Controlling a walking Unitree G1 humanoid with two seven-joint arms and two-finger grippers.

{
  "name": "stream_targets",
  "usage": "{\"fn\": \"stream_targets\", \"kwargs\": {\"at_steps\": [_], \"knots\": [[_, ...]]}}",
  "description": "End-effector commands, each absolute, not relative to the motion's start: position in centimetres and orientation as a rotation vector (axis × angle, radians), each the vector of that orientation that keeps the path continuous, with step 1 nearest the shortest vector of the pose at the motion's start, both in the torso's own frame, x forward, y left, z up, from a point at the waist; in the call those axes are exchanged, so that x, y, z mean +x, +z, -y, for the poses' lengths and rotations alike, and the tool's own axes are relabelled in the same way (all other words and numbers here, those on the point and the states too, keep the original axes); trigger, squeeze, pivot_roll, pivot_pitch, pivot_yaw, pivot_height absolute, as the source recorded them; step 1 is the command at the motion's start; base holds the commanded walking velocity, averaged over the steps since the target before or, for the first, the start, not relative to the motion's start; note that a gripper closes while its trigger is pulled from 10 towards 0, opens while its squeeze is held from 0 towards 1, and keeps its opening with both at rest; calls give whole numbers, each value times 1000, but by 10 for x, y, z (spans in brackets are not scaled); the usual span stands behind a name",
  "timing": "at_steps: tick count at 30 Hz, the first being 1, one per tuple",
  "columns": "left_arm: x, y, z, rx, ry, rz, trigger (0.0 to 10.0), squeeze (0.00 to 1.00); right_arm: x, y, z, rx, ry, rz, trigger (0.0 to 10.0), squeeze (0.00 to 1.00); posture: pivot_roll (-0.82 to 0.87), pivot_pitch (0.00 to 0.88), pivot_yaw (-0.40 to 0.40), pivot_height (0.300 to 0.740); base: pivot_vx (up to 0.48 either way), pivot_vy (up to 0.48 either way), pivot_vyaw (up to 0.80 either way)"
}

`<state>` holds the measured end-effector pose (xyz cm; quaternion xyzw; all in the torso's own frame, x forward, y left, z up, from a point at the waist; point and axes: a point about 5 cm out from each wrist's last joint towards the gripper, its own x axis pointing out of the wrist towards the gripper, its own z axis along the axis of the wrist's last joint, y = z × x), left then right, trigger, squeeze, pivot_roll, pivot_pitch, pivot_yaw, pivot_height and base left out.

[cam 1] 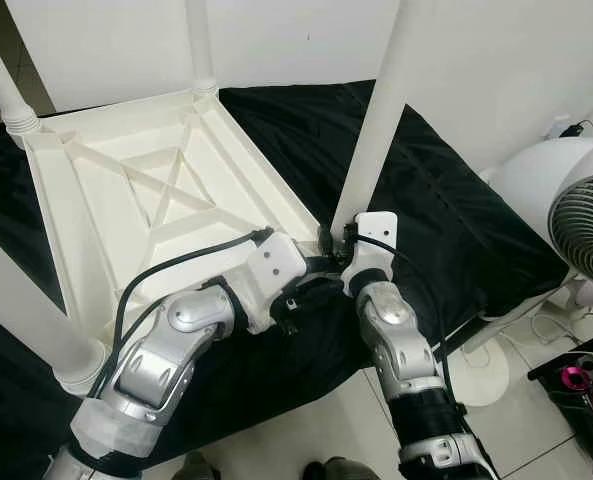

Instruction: Building children table

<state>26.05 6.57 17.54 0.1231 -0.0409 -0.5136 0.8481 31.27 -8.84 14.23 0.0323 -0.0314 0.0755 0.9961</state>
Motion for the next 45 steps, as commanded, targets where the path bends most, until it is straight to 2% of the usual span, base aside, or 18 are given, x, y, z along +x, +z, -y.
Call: {"fn": "stream_targets", "kwargs": {"at_steps": [1,4,5,12,15,16,18,19,20,23,24,27,28,36,37,39,40,45], "knots": [[260,174,-63,260,-1122,84,10000,0,306,147,89,66,165,107,10000,1000,-95,35,-21,740,0,0,0],[260,174,-63,260,-1122,85,10000,0,305,147,89,59,159,110,10000,1000,-95,35,-21,740,0,0,0],[260,174,-63,256,-1118,88,10000,0,300,146,92,59,169,117,10000,0,-96,33,-22,740,0,0,0],[263,178,-68,232,-1077,111,10000,0,277,142,106,44,215,148,10000,0,-99,32,-25,740,0,0,0],[276,191,-78,171,-955,172,10000,0,259,139,114,56,269,164,10000,0,-101,33,-23,740,0,0,0],[283,196,-85,171,-888,195,10000,0,252,138,115,56,302,168,9216,0,-100,32,-22,740,0,0,0],[286,197,-88,174,-859,199,10000,0,250,137,115,56,315,168,9216,0,-100,32,-22,740,0,0,0],[290,199,-92,177,-827,200,10000,0,247,136,114,61,338,162,7765,0,-99,33,-23,740,0,0,0],[293,199,-96,189,-799,198,10000,0,246,133,112,64,362,151,4980,0,-98,34,-23,740,0,0,0],[296,200,-100,203,-777,194,10000,0,245,131,111,66,384,138,4980,0,-97,34,-23,740,0,0,0],[297,199,-103,204,-761,181,10000,0,245,131,108,74,405,136,784,0,-93,35,-25,740,0,0,0],[299,198,-106,203,-744,164,10000,0,245,131,105,83,429,135,784,0,-93,35,-25,740,0,0,0],[299,196,-107,203,-732,143,10000,0,245,131,102,90,457,131,0,0,-90,35,-26,740,0,0,0],[294,188,-107,208,-737,106,10000,0,253,133,100,94,502,132,0,0,-74,31,-37,740,0,0,0],[293,187,-107,208,-738,103,10000,0,254,133,100,93,503,132,4941,0,-74,31,-37,740,0,0,0],[291,186,-106,210,-751,105,10000,0,257,134,102,89,500,131,4941,0,-70,30,-39,740,0,0,0],[282,182,-104,202,-814,103,10000,0,263,134,107,62,495,132,10000,0,-66,29,-42,740,0,0,0],[263,172,-99,184,-931,56,10000,0,273,135,120,45,461,134,10000,0,-62,26,-44,740,0,0,0]]}}
